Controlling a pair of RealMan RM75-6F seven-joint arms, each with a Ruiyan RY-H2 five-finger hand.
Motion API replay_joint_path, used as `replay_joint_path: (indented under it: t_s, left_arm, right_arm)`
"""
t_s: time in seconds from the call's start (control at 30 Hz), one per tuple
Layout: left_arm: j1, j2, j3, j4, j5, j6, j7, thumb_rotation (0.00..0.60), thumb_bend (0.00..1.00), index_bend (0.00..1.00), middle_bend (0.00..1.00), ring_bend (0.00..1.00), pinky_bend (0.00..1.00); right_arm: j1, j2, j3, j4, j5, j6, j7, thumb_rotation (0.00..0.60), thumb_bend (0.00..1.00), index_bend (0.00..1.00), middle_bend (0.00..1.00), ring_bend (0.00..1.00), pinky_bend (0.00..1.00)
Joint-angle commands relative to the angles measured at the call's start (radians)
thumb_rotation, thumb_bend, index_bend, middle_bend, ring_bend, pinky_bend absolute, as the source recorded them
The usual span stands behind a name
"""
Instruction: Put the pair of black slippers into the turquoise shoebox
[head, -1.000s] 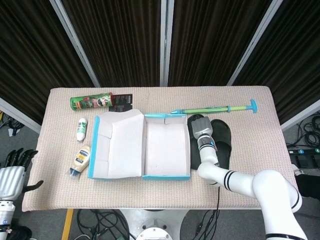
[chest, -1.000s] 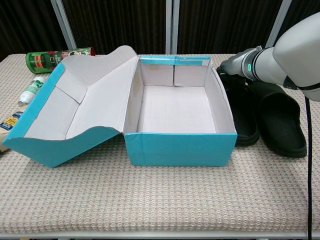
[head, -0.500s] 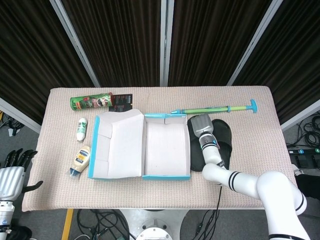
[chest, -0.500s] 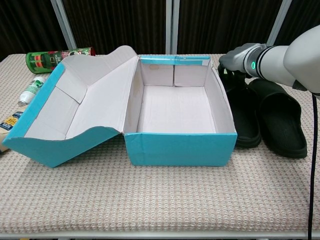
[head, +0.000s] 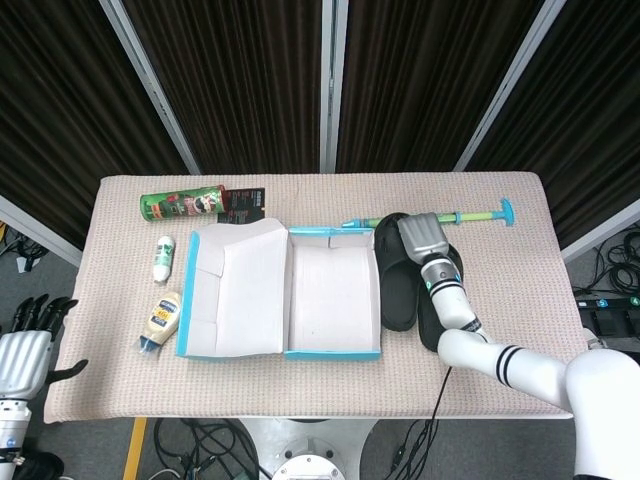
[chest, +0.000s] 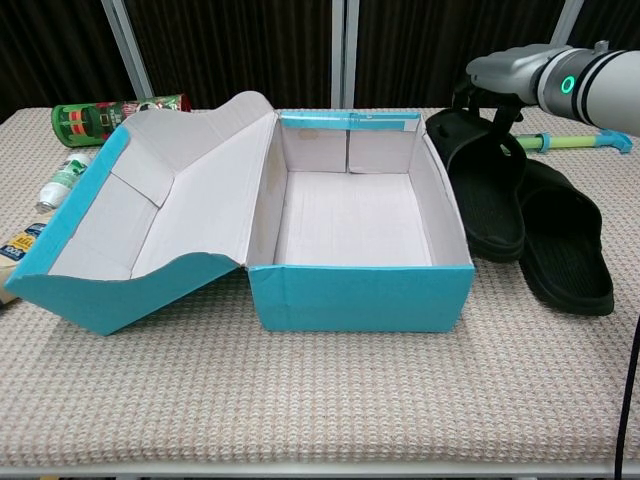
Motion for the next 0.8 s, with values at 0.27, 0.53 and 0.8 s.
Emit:
replay_joint_path:
  t_s: [0.27,0.53,0.8]
  left_arm:
    - [-0.002,0.009,0.0,-0.017,0.009,0.007,0.011,0.6,0.03,0.16,0.12,0.04,0.03]
    - [-0.005,0.014,-0.004,-0.027,0.017,0.014,0.021,0.6,0.03,0.16,0.12,0.04,0.03]
    - [0.003,0.016,0.002,-0.021,0.019,0.022,0.005,0.6,0.03,0.17,0.12,0.04,0.03]
  right_arm:
    - [-0.126,0.193,0.075,-0.158,-0.221,0.007,0.315,0.6,0.29,0.4,0.39,0.75,0.9]
    - [-0.184,0.259,0.143,-0.276,-0.33,-0.045,0.596,0.6,0.29,0.41,0.39,0.75,0.9]
    - [-0.184,0.143,0.194,-0.272,-0.441,-0.063,0.854,0.6,0.29,0.42,0.39,0.74,0.9]
